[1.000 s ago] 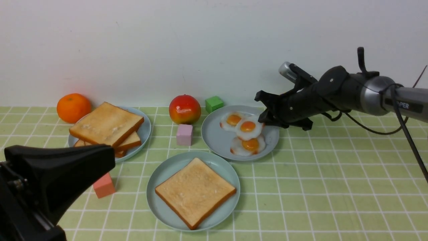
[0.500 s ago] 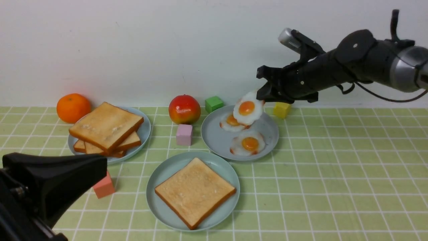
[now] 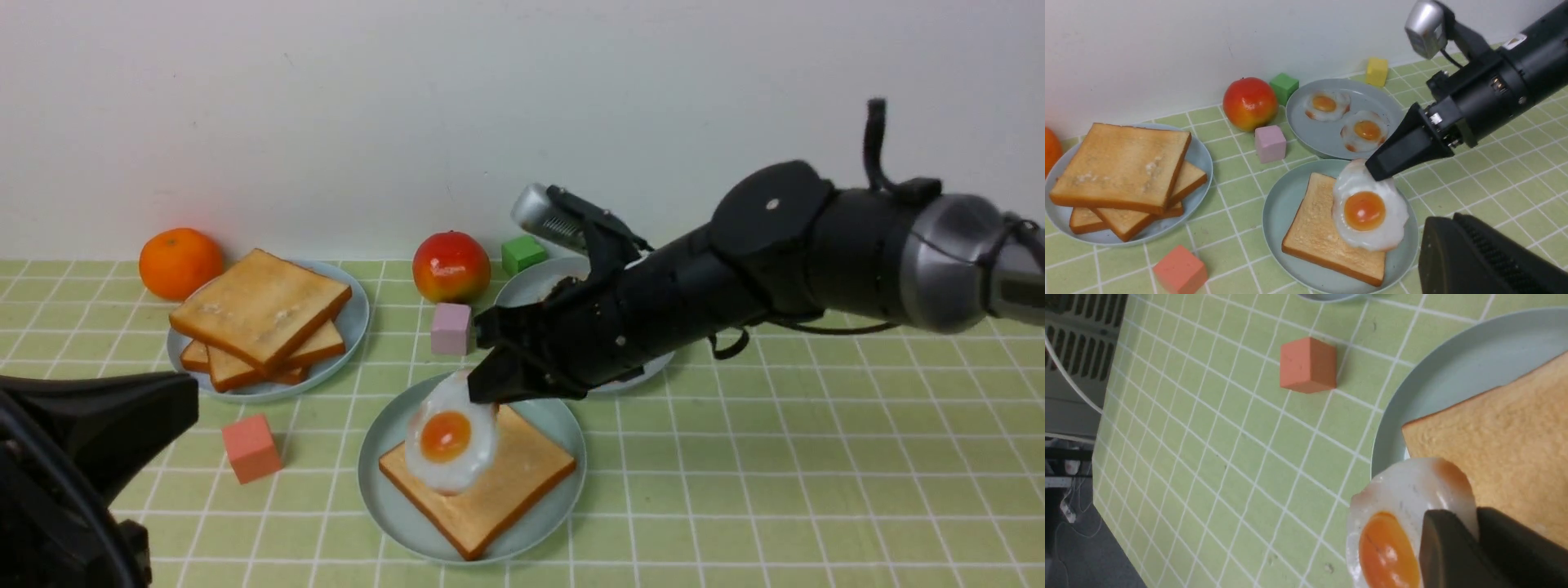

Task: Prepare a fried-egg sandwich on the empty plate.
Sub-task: Use the right arm to place the fried egg on the slice of bread in the middle, then use the left arm to grab a slice of bread

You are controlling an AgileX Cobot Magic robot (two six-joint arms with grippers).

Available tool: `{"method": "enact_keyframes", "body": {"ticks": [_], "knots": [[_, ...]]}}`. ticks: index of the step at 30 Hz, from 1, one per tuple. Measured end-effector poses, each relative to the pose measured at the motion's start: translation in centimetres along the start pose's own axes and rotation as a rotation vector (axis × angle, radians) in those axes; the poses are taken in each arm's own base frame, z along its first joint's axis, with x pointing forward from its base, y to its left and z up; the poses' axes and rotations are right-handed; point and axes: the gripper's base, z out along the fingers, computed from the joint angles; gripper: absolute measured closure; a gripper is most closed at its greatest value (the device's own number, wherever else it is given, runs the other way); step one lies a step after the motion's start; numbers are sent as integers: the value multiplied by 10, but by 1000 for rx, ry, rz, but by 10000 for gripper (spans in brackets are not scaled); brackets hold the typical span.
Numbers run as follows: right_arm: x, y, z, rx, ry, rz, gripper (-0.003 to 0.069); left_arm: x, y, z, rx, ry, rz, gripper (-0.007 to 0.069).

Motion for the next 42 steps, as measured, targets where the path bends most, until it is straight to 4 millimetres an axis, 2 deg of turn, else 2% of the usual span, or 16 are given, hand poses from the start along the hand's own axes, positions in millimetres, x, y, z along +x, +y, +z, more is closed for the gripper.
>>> {"method": "enact_keyframes", "body": {"ticks": [6, 14, 17, 21, 24, 26, 28, 29, 32, 33, 34, 35, 37, 39, 42], "knots": [[2, -25, 28, 59, -35, 67, 568, 0, 0, 0, -2, 0, 0, 602], [5, -39, 42, 90, -33, 100, 552, 0, 0, 0, -3, 0, 1, 601], [5, -41, 41, 96, -25, 89, 473, 0, 0, 0, -3, 0, 1, 596], [4, -49, 33, 95, 21, 70, 331, 1, 1, 0, -8, 12, -5, 592], [1, -53, 19, 90, 50, 53, 286, 4, 1, 0, -17, 39, -37, 587], [-7, -52, -9, 95, 69, 27, 282, 8, 2, 5, -43, 92, -77, 586], [-11, -42, -42, 105, 83, -19, 317, 13, 1, 16, -71, 155, -100, 586], [-11, -39, -52, 119, 99, -37, 346, 14, 1, 20, -79, 175, -105, 586], [-4, -15, -104, 178, 116, -133, 451, 20, -3, 41, -105, 266, -106, 599], [-3, -14, -107, 191, 119, -142, 459, 20, -4, 44, -108, 278, -107, 604], [3, -7, -120, 210, 131, -162, 498, 21, -6, 51, -115, 302, -109, 617], [15, 8, -150, 245, 111, -202, 555, 21, -9, 67, -134, 349, -111, 638], [32, 23, -181, 273, 67, -234, 613, 17, -10, 84, -157, 381, -125, 638], [48, 34, -204, 283, 19, -267, 645, 10, -7, 97, -186, 394, -136, 638], [77, 50, -240, 289, -92, -325, 658, -4, 11, 120, -247, 416, -150, 638]]}}
